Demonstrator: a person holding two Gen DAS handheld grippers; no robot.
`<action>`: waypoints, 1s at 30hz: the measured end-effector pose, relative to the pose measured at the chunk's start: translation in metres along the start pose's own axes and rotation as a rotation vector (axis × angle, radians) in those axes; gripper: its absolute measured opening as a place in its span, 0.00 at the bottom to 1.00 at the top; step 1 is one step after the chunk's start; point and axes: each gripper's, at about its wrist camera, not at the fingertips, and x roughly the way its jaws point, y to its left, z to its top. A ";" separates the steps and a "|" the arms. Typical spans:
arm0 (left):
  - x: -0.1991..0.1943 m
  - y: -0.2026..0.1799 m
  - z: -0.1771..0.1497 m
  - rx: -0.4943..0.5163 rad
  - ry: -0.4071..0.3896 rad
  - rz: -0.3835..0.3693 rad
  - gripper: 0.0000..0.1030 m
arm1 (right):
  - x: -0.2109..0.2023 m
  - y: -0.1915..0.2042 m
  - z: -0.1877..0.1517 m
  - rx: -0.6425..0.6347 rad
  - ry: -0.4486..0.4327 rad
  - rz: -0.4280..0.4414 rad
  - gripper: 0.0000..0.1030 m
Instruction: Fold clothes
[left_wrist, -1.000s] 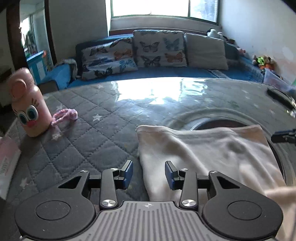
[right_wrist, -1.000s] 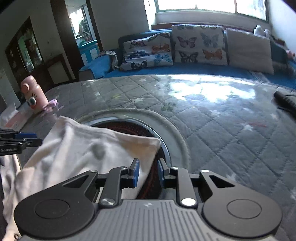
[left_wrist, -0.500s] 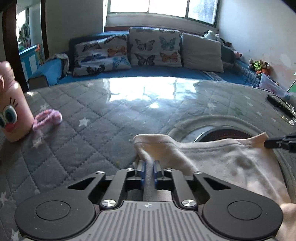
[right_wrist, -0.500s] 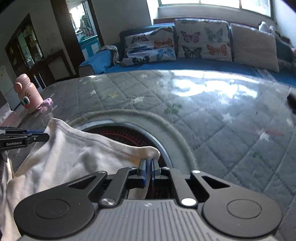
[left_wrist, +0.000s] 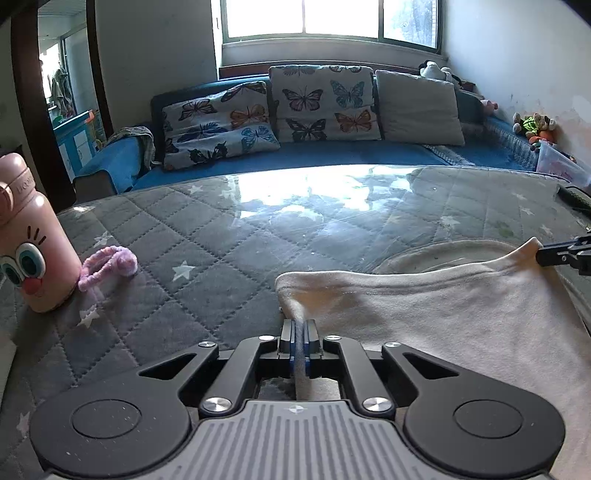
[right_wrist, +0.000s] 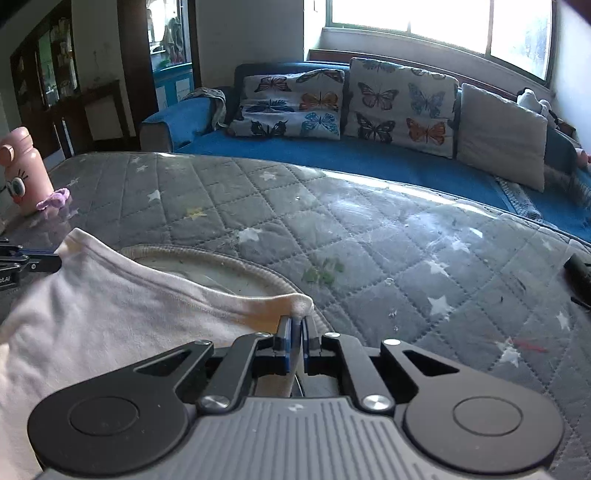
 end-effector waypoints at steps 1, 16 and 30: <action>-0.003 0.001 -0.001 0.000 -0.003 0.001 0.08 | -0.003 0.001 0.000 -0.003 0.000 0.004 0.09; -0.092 -0.045 -0.061 0.111 -0.018 -0.121 0.24 | -0.070 0.070 -0.058 -0.169 0.064 0.172 0.18; -0.132 -0.048 -0.128 0.156 -0.013 -0.059 0.31 | -0.105 0.086 -0.118 -0.260 0.104 0.125 0.28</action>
